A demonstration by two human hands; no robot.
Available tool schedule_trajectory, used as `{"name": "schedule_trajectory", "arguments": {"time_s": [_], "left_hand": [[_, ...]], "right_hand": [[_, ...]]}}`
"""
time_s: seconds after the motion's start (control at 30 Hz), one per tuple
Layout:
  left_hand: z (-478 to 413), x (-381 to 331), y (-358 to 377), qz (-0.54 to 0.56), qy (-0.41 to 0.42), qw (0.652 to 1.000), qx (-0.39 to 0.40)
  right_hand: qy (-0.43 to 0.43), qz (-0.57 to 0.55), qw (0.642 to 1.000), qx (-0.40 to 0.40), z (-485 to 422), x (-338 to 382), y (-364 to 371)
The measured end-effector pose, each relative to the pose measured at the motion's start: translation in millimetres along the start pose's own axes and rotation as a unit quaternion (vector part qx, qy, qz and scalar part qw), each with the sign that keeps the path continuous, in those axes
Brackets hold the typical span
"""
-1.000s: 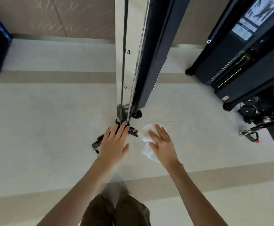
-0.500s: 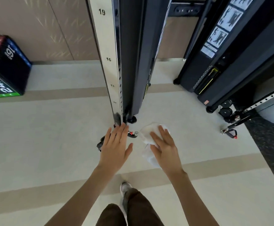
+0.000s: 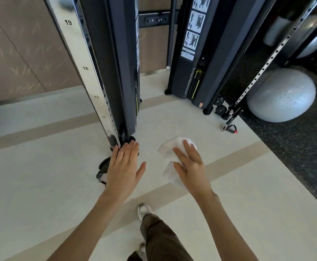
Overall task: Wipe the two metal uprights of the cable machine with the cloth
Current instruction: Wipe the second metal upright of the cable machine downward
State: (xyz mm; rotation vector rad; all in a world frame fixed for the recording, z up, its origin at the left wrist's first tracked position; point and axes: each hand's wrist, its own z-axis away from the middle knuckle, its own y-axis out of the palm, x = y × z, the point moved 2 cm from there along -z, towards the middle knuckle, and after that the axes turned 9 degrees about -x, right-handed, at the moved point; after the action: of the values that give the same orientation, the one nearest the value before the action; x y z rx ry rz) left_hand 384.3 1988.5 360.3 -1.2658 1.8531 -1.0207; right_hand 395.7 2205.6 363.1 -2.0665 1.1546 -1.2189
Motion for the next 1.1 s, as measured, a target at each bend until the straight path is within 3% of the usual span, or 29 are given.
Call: {"name": "schedule_trajectory", "arguments": {"time_s": [0.47,0.7,1.1], "left_hand": [[-37,-121,18,0.075,0.062,0.995,0.005],[-108,-234,67,0.084,0.092,0.992,0.025],[-237,-442,133,0.077,0.097,0.992,0.021]], "right_hand": [[0.106,0.014,0.993,-0.050,18,-88,-98],[0.140,0.028,0.987,-0.073,-11,-202,-156],[0.111,0.045,0.990,-0.076,-86,-403,-260]]}}
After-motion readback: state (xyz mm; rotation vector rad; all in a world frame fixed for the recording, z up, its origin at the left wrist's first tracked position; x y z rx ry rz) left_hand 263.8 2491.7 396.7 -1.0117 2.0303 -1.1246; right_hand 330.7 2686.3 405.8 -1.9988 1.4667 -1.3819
